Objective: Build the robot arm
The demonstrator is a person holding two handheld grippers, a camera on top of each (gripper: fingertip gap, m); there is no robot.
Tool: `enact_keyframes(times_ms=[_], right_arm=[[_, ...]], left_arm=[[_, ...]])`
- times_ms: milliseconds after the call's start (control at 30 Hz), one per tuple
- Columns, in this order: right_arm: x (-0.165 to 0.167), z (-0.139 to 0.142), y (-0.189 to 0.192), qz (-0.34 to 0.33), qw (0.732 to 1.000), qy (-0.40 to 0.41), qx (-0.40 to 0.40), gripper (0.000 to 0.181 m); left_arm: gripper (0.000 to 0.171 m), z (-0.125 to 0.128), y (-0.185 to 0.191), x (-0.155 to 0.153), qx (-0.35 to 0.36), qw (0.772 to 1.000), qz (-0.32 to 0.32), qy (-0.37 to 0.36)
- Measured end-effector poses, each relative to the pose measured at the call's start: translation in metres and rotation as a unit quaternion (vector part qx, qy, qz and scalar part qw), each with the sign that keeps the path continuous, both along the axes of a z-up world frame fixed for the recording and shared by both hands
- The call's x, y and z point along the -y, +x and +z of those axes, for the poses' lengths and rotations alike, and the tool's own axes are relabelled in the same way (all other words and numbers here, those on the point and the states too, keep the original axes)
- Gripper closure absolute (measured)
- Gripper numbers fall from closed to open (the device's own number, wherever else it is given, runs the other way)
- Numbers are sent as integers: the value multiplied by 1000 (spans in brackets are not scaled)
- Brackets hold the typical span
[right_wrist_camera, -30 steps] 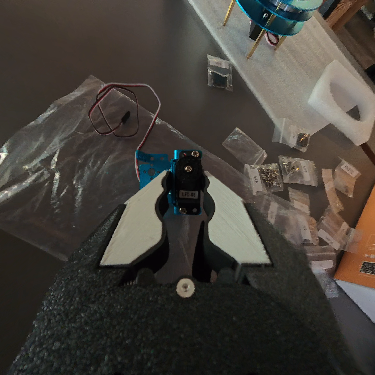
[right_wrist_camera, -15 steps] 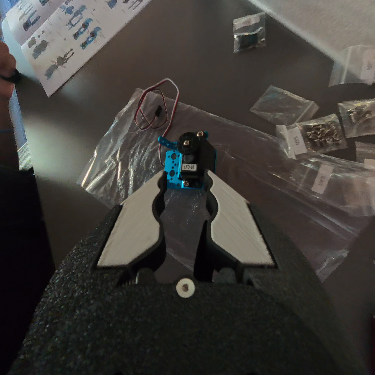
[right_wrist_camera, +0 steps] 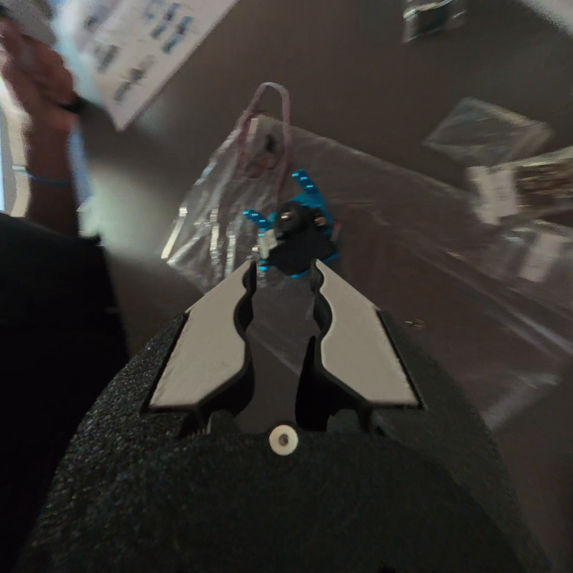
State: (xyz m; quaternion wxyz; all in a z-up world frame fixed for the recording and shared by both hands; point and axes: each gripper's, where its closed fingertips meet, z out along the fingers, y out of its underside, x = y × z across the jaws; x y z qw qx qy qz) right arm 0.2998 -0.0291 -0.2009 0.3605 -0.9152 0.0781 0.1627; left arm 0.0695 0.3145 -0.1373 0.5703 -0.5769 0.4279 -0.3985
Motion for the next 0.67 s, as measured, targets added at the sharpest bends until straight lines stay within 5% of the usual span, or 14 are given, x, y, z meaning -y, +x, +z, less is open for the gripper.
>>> enact_keyframes(times_ms=[333,667], right_arm=[[-9,29,55,-104,968,79,213,159],[-13,20,47,-86,967,58,233,165]], left_arm=[[135,1,0,2,-1,1000,0,11],[135,0,1,3,-4,1000,2,15]])
